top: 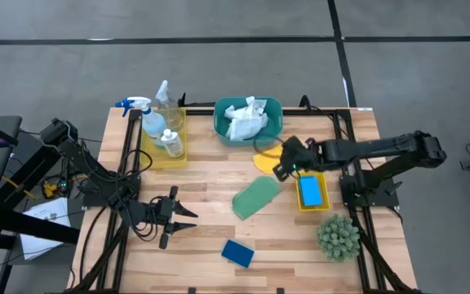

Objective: Pick & Place Kitchen Items
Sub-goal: Put the yellow cleaning cloth into the green bin

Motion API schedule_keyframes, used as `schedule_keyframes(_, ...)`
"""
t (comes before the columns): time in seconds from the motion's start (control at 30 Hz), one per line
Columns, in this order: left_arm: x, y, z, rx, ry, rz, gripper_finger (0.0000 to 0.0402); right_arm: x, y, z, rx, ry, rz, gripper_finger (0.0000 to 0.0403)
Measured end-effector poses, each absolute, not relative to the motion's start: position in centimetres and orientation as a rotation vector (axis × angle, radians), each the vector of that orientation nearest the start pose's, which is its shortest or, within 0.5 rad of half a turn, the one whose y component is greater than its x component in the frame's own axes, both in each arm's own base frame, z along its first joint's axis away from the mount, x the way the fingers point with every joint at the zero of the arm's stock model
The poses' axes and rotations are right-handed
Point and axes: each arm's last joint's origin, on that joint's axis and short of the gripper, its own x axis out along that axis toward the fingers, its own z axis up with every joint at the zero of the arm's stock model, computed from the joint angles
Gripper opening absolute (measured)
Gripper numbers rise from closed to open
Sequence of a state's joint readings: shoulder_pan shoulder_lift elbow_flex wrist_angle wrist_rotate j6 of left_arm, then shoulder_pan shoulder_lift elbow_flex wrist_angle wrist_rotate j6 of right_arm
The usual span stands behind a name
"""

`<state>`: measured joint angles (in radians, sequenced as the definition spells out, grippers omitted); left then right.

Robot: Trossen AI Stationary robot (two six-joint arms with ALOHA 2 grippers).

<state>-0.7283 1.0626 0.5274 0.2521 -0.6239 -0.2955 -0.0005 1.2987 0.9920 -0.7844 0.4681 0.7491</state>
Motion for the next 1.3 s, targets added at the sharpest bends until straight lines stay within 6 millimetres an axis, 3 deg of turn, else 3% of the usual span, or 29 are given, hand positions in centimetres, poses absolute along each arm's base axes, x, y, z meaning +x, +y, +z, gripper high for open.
schedule_keyframes(0.13,17.6,-13.4,23.5,-0.117,0.233,-0.070,0.0122,24.9,-3.8,25.2,0.460,0.868,-0.805,0.0131)
schedule_keyframes(0.33,17.6,-13.4,23.5,-0.117,0.233,-0.070,0.0122,26.2,-6.3,22.1,0.489,1.029,-0.797,0.0134)
schedule_keyframes(0.67,17.6,-13.4,23.5,-0.114,0.238,-0.069,0.0122,28.5,-7.6,16.4,0.469,1.210,-0.802,0.0184)
schedule_keyframes(0.9,17.6,-13.4,23.4,-0.111,0.242,-0.069,0.0122,29.1,-8.7,14.6,0.470,1.234,-0.811,0.0189)
schedule_keyframes(1.3,17.5,-13.4,23.3,-0.099,0.256,-0.067,0.0122,29.9,-9.5,12.0,0.540,1.308,-0.672,0.0189)
